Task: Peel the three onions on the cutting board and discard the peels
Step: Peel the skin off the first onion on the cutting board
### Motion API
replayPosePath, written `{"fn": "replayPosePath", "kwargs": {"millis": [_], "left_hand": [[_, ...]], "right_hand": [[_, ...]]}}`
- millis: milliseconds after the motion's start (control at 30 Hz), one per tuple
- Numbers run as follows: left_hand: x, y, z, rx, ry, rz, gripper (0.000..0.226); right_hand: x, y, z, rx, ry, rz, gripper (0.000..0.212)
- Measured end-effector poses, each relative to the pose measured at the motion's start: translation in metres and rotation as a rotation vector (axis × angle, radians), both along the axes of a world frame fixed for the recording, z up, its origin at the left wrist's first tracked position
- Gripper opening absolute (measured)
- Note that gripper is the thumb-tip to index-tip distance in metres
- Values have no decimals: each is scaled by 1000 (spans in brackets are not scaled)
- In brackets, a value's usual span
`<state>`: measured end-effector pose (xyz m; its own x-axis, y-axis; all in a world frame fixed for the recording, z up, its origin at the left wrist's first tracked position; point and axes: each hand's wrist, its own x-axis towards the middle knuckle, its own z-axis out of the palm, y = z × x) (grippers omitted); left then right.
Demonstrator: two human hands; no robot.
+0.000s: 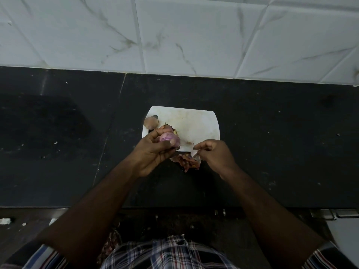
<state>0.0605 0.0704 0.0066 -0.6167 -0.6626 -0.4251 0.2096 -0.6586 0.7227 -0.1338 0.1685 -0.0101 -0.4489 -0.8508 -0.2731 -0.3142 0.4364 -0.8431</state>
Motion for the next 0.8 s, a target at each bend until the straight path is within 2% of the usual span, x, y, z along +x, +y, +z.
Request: {"fn": "replayPosePath", "kwargs": {"millis": [100, 233, 300, 367, 467, 633, 700, 800], "left_hand": [[3, -4, -2, -61, -22, -25, 57], [4, -8, -3, -184, -95, -104, 65], [4, -10, 0, -245, -144, -113, 77], [2, -9, 1, -278, -147, -89, 87], [1, -4, 2, -298, -81, -79, 73], [6, -2, 0, -269, -34, -139, 63], [7, -2, -1, -250, -18, -162, 67], [4, -1, -1, -279, -52, -191, 75]], "right_hand": [[2, -2, 9, -8, 161, 111, 29], [14, -9, 34, -218, -49, 248, 36], [20, -12, 41, -228, -41, 315, 44], [23, -15, 42, -259, -40, 269, 42], [24, -16, 44, -271, -127, 185, 34], [24, -13, 41, -229, -113, 183, 28], [23, -14, 43, -213, -125, 173, 24], [22, -15, 46, -193, -29, 193, 26]]}}
